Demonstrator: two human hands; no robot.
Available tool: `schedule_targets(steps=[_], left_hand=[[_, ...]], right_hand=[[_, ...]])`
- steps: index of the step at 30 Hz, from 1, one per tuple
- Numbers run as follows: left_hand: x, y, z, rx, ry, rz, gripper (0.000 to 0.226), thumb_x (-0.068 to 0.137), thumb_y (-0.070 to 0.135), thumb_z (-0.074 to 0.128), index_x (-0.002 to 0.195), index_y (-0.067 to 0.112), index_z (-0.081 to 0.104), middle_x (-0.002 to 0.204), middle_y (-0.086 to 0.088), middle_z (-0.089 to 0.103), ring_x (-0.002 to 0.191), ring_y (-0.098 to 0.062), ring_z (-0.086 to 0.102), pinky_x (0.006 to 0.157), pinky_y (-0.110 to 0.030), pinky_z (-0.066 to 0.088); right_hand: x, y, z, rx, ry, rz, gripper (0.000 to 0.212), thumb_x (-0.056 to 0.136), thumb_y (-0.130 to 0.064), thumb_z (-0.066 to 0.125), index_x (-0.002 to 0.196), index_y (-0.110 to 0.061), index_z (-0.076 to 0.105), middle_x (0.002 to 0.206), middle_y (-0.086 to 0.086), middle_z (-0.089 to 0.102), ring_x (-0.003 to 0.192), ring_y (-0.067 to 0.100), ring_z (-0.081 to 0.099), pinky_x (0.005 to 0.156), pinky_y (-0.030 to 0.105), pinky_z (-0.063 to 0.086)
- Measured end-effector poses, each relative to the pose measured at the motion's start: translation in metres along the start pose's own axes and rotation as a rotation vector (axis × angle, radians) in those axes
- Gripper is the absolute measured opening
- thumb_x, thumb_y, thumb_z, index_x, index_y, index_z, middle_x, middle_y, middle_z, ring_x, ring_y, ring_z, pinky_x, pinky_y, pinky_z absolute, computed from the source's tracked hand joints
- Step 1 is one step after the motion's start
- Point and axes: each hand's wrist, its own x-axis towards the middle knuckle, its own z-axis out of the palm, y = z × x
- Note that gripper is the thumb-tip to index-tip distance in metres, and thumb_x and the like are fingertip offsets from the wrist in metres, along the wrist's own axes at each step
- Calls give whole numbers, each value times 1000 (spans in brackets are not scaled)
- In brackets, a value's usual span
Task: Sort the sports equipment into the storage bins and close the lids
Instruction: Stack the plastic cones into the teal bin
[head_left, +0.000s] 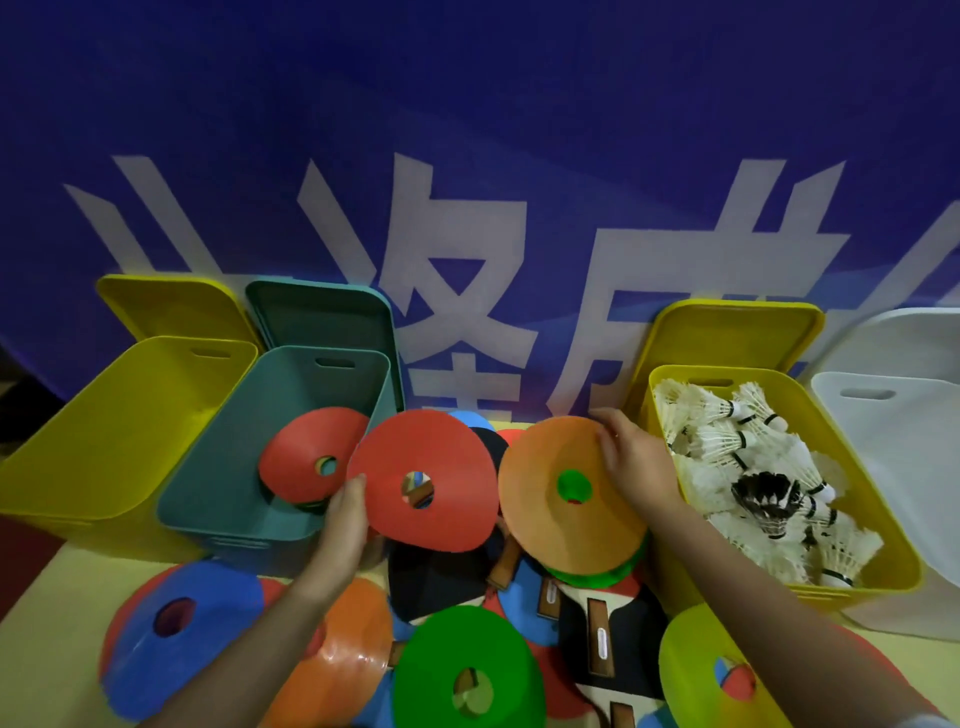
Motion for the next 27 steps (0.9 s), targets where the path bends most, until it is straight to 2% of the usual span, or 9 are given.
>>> schedule_targets(steps=[2, 4, 6, 8, 10, 13, 18, 23, 27], left_hand=[[15, 12, -10, 45, 17, 75, 24, 100, 17, 39, 95, 14, 63, 109, -17, 65, 100, -27, 59, 98, -44, 45], [27, 24, -23, 108, 33, 140, 23, 100, 17, 40, 111, 9, 59, 118, -17, 62, 106, -27, 58, 102, -44, 42], [32, 39, -39, 167, 21, 236, 25, 100, 15, 40, 120, 10, 55, 116, -12, 61, 105, -24, 56, 100, -39, 42], [37, 52, -55, 241, -2, 316, 28, 100, 15, 41, 125, 11, 54, 116, -10, 61, 108, -25, 57, 99, -40, 43], [44, 62, -73, 350, 0, 390, 35, 100, 16, 43, 133, 11, 48, 124, -9, 57, 115, -26, 54, 100, -41, 42], [57, 70, -102, 430, 4, 468, 49, 98, 16, 45, 145, 20, 34, 132, -2, 48, 116, -18, 47, 99, -39, 41], [90, 76, -146, 457, 16, 482, 60, 98, 9, 43, 151, 25, 19, 148, -8, 37, 131, -27, 42, 102, -37, 37], [129, 81, -174, 560, 22, 427, 57, 95, 0, 40, 148, 14, 24, 132, -19, 52, 115, -36, 53, 87, -33, 41], [162, 72, -173, 641, -51, 391, 59, 94, 1, 41, 149, 14, 21, 132, -19, 52, 114, -37, 54, 92, -40, 44]], right_hand=[[4, -9, -4, 78, 8, 65, 28, 98, -22, 48, 122, -17, 61, 111, 1, 69, 94, 21, 65, 79, 28, 49], [5, -19, -3, 161, 34, 177, 28, 97, -19, 48, 122, -16, 61, 115, 3, 67, 100, 23, 63, 83, 28, 46], [6, -29, 3, 248, 62, 301, 29, 96, -13, 48, 122, -13, 61, 115, 6, 66, 103, 25, 61, 83, 27, 43], [7, -42, 13, 340, 72, 415, 30, 94, -9, 47, 121, -10, 61, 117, 9, 65, 104, 26, 59, 84, 31, 44], [6, -61, 26, 413, 60, 537, 32, 92, -8, 48, 121, -9, 61, 118, 12, 63, 102, 25, 57, 85, 37, 47], [2, -95, 52, 520, 22, 675, 35, 88, -6, 52, 122, -6, 60, 119, 14, 61, 103, 24, 55, 92, 44, 48], [0, -148, 87, 623, 21, 716, 36, 89, -2, 46, 123, -2, 57, 119, 18, 59, 100, 24, 53, 87, 39, 45], [3, -186, 104, 664, 109, 775, 41, 91, -4, 40, 130, -6, 50, 119, 13, 57, 98, 22, 51, 78, 32, 38], [4, -204, 111, 623, 172, 775, 41, 91, -4, 40, 131, -7, 48, 120, 14, 57, 97, 23, 52, 77, 33, 41]])
